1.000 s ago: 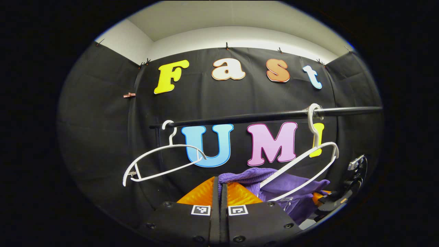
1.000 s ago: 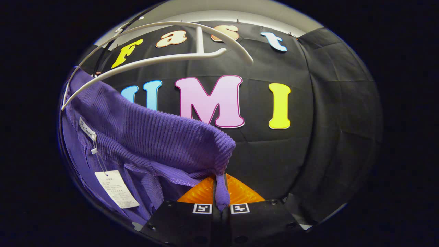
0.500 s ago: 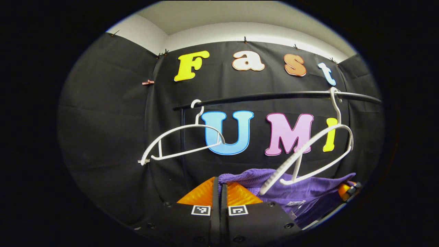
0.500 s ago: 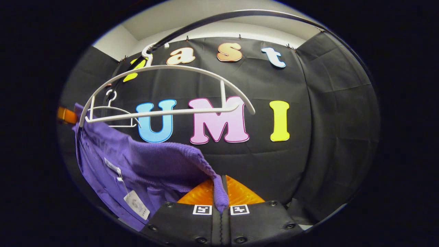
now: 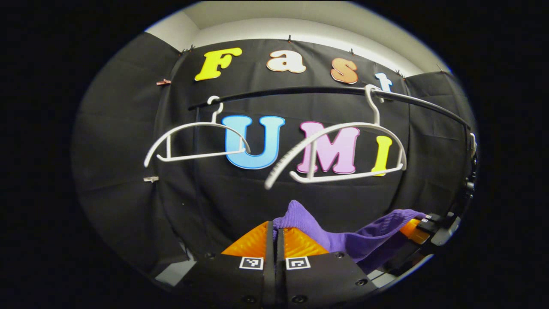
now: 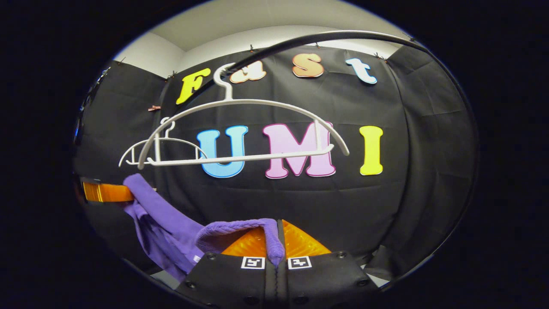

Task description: Grasp the clothes on the hanger with both hands and then place them into the laundry hamper below.

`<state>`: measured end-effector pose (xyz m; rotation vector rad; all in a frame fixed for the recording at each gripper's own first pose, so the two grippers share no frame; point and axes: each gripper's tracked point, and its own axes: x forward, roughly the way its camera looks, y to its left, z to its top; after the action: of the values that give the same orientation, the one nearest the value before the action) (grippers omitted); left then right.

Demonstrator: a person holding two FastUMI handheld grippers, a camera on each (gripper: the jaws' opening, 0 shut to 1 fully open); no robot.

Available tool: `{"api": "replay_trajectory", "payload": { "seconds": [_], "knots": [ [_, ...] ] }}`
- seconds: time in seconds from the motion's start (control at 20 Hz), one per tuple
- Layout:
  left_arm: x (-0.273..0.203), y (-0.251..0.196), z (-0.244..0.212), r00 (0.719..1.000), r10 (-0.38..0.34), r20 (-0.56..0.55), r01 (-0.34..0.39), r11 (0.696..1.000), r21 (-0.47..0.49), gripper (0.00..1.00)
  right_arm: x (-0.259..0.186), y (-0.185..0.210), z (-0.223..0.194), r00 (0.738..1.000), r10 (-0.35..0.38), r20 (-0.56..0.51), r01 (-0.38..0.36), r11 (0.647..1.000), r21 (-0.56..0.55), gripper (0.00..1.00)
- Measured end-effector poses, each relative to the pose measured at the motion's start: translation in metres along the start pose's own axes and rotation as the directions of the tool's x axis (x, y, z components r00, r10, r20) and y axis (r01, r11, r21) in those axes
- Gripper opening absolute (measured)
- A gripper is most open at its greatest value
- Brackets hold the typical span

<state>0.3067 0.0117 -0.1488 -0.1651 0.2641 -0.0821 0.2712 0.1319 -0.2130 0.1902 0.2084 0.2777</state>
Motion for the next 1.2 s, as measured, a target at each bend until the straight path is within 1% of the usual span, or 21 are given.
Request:
{"api": "replay_trajectory", "payload": {
  "seconds": [0.15,0.25,0.4,0.55,0.65,0.8,0.95,1.1,1.2],
  "knots": [
    [0.0,-0.035,-0.012,0.995,-0.099,-0.021,0.098,0.994,-0.046,0.05,-0.008,0.018,-0.003,0.998,0.061,-0.025,-0.061,0.998,0.003,0.05],
    [0.0,-0.048,-0.025,0.989,-0.141,-0.037,0.138,0.988,-0.071,0.05,-0.012,0.021,-0.014,0.995,0.084,-0.055,-0.084,0.997,0.003,0.05],
    [0.006,-0.057,-0.064,0.982,-0.161,-0.103,0.151,0.984,-0.099,0.05,-0.014,0.017,-0.058,0.986,0.089,-0.139,-0.088,0.996,0.014,0.05],
    [0.014,-0.065,-0.127,0.963,-0.171,-0.207,0.154,0.983,-0.095,0.05,-0.019,0.002,-0.124,0.96,0.061,-0.272,-0.05,0.998,0.049,0.05],
    [0.019,-0.071,-0.172,0.943,-0.179,-0.281,0.162,0.983,-0.082,0.05,-0.024,-0.009,-0.169,0.93,0.05,-0.365,-0.027,0.997,0.067,0.05],
    [0.028,-0.074,-0.232,0.905,-0.186,-0.382,0.159,0.982,-0.103,0.05,-0.035,-0.02,-0.227,0.879,0.036,-0.476,-0.009,0.998,0.059,0.05],
    [0.037,-0.061,-0.294,0.859,-0.142,-0.492,0.107,0.989,-0.099,0.05,-0.046,-0.026,-0.272,0.823,0.036,-0.567,-0.007,0.999,0.054,0.05],
    [0.034,-0.054,-0.339,0.806,-0.098,-0.584,0.054,0.994,-0.092,0.05,-0.054,-0.026,-0.313,0.767,0.035,-0.641,-0.028,0.999,0.022,0.05],
    [0.029,-0.048,-0.361,0.77,-0.077,-0.634,0.017,0.995,-0.1,0.05,-0.063,-0.022,-0.341,0.716,0.048,-0.696,-0.062,0.998,0.005,0.05]
  ]
}}
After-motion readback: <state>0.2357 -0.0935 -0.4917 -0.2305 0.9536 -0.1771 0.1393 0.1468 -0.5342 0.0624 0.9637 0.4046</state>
